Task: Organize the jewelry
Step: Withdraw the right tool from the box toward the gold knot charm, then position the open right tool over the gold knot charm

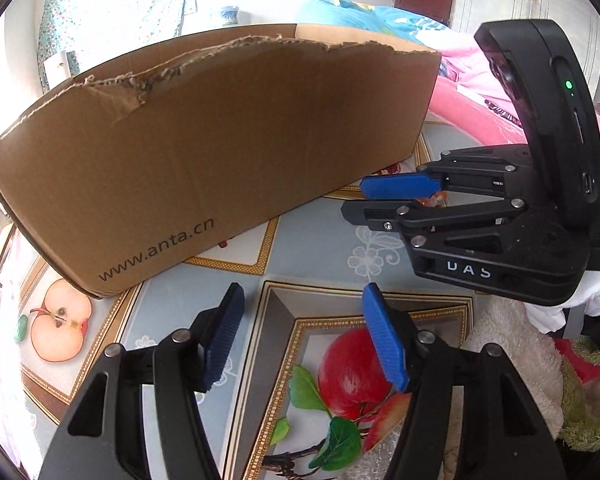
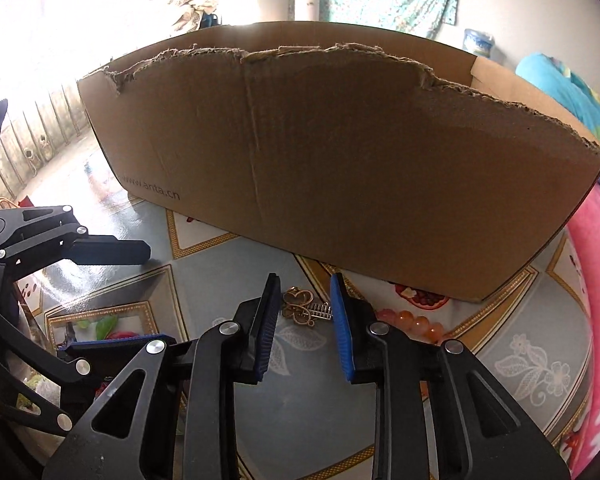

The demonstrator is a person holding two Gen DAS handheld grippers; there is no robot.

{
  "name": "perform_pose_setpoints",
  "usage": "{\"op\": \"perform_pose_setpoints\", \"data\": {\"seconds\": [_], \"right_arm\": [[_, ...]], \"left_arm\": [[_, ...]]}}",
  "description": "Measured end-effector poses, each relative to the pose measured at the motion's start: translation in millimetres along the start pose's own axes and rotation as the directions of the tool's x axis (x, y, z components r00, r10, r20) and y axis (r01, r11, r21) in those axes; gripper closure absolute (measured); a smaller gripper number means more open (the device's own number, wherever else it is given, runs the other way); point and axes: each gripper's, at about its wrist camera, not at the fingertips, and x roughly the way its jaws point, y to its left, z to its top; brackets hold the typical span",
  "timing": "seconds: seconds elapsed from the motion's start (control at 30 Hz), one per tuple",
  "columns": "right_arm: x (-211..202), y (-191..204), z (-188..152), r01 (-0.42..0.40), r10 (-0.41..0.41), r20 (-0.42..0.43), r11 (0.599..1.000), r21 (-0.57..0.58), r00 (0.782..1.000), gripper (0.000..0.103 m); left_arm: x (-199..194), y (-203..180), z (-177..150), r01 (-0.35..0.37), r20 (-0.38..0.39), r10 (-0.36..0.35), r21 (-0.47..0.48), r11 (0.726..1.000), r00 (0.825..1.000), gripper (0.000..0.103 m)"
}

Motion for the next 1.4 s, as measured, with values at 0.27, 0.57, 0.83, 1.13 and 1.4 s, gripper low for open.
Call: {"op": "perform_pose_setpoints", "data": {"seconds": [0.27, 0.57, 0.83, 1.13, 1.4], "right_arm": [[1, 4, 4, 0.004, -0.004, -0.005, 1.000, -0.027, 1.000, 0.089], [-8, 5, 6, -0.012, 0.012, 0.004, 1.000, -0.022, 1.000, 0.089], [-21, 11, 13, -0.165, 0.163, 0.029, 0.986, 0.040, 0.986, 0.089], [-2, 23, 20, -0.348, 0.351, 0.001, 0.929, 0.126, 0.936, 0.086], [-29, -14, 6, -0.342, 0.339, 0.053, 0.911, 0.231, 0.939, 0.083]], "left_arm": [[2, -4, 0, -0.012, 0.007, 0.012, 0.016, 1.000, 1.000, 0.043], [-2, -2, -5, -0.014, 0.012, 0.014, 0.016, 1.000, 1.000, 0.043], [-6, -4, -9, -0.036, 0.008, 0.035, 0.029, 0.999, 0.999, 0.043], [-13, -1, -18, -0.055, 0.000, 0.055, 0.014, 0.998, 0.999, 0.042], [-9, 0, -14, -0.055, 0.026, 0.055, 0.016, 0.998, 0.998, 0.042]]}}
